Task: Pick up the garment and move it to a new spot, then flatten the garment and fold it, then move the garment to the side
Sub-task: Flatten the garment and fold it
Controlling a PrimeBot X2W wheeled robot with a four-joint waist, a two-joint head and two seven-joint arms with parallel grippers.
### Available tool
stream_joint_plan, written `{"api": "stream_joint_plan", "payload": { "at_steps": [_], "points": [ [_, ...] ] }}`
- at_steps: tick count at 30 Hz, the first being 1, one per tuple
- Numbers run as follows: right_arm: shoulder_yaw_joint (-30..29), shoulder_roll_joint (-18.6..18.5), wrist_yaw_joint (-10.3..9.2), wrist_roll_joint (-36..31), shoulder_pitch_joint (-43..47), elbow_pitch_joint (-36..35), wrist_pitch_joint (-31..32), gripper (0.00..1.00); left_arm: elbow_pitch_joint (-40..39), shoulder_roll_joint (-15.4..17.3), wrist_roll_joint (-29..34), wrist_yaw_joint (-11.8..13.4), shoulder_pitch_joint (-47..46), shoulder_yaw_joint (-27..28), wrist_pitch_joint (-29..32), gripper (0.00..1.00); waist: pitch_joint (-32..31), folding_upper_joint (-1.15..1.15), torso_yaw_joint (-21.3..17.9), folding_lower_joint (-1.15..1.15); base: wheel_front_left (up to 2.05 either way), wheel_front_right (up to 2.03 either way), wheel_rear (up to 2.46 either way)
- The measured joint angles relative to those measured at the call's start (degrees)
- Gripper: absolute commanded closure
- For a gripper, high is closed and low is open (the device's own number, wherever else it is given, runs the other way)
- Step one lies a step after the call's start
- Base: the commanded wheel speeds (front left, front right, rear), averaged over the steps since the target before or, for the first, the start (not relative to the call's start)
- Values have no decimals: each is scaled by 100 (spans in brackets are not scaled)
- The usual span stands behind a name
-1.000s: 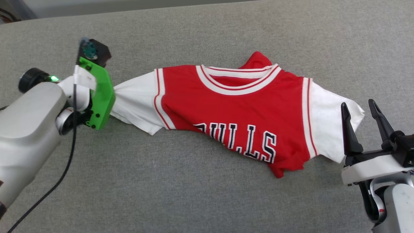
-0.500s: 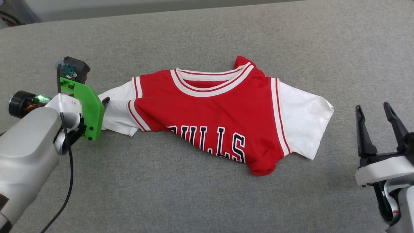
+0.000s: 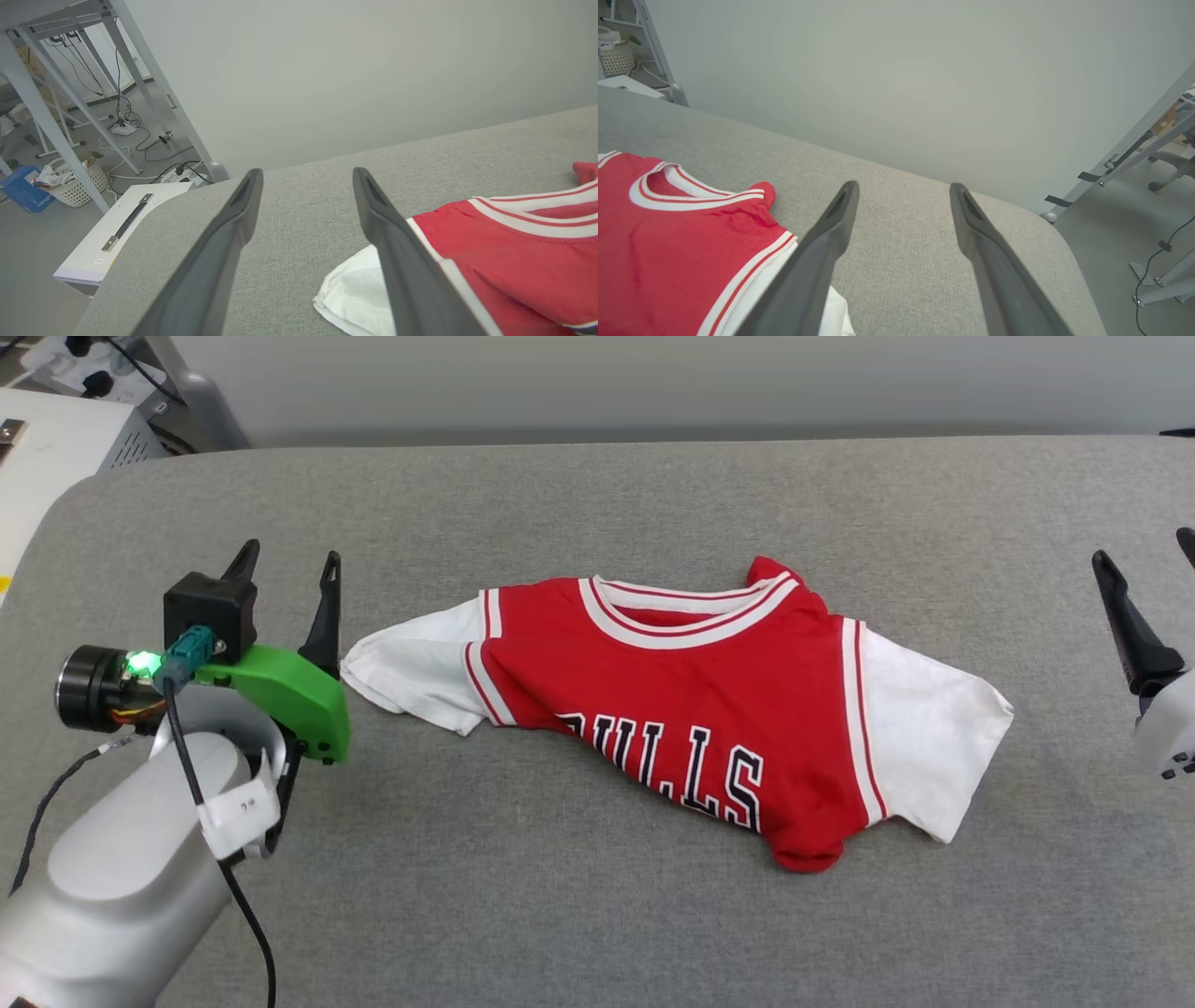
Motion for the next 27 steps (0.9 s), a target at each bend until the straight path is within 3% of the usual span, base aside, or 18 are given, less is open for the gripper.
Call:
{"api": "stream_joint_plan", "payload": {
  "at_steps": [6,10,12,16,24,27],
  "points": [
    [1015,-843,1,1247,-305,75,2040,0,-957,-116,667,537,750,871,-1,0,33,0,210,0,0,0,0],
    [1399,-1167,1,2057,-492,282,3378,0,-1306,-312,1057,564,1324,1303,-1,0,170,0,285,0,0,0,0],
    [1552,-1280,1,2197,-620,372,3757,0,-1385,-403,1210,555,1513,1450,-1,0,252,0,321,0,0,0,0],
    [1808,-1335,1,2294,-966,621,4094,0,-1456,-569,1497,445,1624,1769,-1,0,457,0,397,0,0,0,0],
    [2388,-964,1,2262,-1365,1433,3982,0,-1400,-854,1900,144,1626,2164,-1,0,896,0,540,0,0,0,0],
    [2541,-1005,-3,2366,-1369,1602,3879,0,-1347,-942,1987,45,1610,2282,-1,0,1013,0,582,0,0,0,0]
  ]
}}
